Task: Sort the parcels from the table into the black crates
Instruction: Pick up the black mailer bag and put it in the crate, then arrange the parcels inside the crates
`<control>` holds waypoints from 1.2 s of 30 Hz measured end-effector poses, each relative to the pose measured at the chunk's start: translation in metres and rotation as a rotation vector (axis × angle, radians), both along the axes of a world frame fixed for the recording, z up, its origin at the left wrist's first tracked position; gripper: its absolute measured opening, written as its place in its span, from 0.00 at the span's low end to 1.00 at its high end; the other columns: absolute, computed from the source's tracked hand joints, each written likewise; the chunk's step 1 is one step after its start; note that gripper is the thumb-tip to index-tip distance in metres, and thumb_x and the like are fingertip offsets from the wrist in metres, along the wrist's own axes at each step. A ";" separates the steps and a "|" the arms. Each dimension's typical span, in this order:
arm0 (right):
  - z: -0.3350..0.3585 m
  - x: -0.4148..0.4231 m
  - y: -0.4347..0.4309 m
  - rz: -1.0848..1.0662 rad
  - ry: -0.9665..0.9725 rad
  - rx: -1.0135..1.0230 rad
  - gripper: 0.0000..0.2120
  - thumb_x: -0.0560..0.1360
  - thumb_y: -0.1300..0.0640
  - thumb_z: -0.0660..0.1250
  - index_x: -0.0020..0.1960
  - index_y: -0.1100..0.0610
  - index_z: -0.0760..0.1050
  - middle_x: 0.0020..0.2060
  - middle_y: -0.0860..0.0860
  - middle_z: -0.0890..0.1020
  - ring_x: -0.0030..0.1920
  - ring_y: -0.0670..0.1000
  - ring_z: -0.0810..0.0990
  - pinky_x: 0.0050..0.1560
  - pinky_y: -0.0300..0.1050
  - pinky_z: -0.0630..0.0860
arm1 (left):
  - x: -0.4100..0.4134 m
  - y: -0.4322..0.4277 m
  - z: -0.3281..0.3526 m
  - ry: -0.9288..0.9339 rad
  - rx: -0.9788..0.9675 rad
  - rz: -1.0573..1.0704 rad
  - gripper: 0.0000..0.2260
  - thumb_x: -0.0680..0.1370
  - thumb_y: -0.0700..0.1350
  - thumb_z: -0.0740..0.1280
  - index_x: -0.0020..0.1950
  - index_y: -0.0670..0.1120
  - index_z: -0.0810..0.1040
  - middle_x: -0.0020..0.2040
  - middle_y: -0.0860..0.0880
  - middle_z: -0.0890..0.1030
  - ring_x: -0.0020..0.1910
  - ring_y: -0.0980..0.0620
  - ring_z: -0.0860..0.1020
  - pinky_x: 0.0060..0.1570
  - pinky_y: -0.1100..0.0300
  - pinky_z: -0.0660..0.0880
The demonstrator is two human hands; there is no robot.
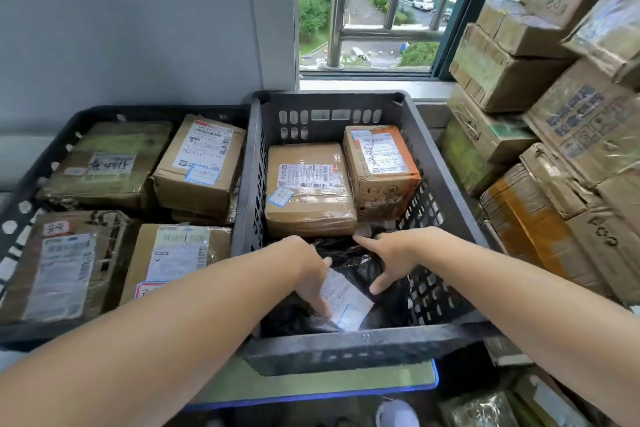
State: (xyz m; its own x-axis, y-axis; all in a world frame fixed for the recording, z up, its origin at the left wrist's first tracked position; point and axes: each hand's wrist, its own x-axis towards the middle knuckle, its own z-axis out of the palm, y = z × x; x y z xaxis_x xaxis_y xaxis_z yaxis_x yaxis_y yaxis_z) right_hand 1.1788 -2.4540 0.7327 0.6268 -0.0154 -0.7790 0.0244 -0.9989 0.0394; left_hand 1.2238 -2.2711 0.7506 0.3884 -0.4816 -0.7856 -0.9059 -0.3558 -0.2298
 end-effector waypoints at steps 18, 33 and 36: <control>0.163 0.012 0.166 0.025 -0.749 -0.231 0.56 0.68 0.24 0.63 0.80 0.45 0.34 0.80 0.51 0.47 0.79 0.59 0.50 0.69 0.74 0.57 | 0.023 0.195 0.137 -0.512 -0.647 0.229 0.46 0.73 0.76 0.52 0.81 0.52 0.39 0.81 0.42 0.41 0.80 0.39 0.41 0.73 0.32 0.48; 0.167 0.077 0.603 0.423 -0.982 0.078 0.52 0.71 0.27 0.61 0.80 0.47 0.36 0.81 0.51 0.45 0.80 0.57 0.41 0.72 0.73 0.46 | -0.006 0.647 0.153 -0.814 -0.712 0.654 0.42 0.76 0.74 0.49 0.81 0.52 0.42 0.81 0.43 0.42 0.80 0.40 0.41 0.73 0.33 0.46; 0.157 0.094 0.673 0.503 -0.976 0.105 0.52 0.71 0.26 0.61 0.80 0.47 0.37 0.81 0.51 0.45 0.80 0.57 0.42 0.73 0.72 0.46 | -0.010 0.714 0.149 -0.848 -0.671 0.754 0.41 0.76 0.73 0.49 0.81 0.51 0.40 0.81 0.43 0.42 0.80 0.39 0.41 0.73 0.33 0.48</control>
State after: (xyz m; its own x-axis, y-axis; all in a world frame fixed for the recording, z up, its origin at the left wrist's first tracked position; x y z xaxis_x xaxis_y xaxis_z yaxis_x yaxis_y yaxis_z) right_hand 1.2729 -1.7808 0.8898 0.8895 0.4512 0.0723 0.4335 -0.8833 0.1785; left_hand 1.2134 -1.5567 0.8996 0.9819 -0.1295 0.1382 -0.0992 -0.9733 -0.2070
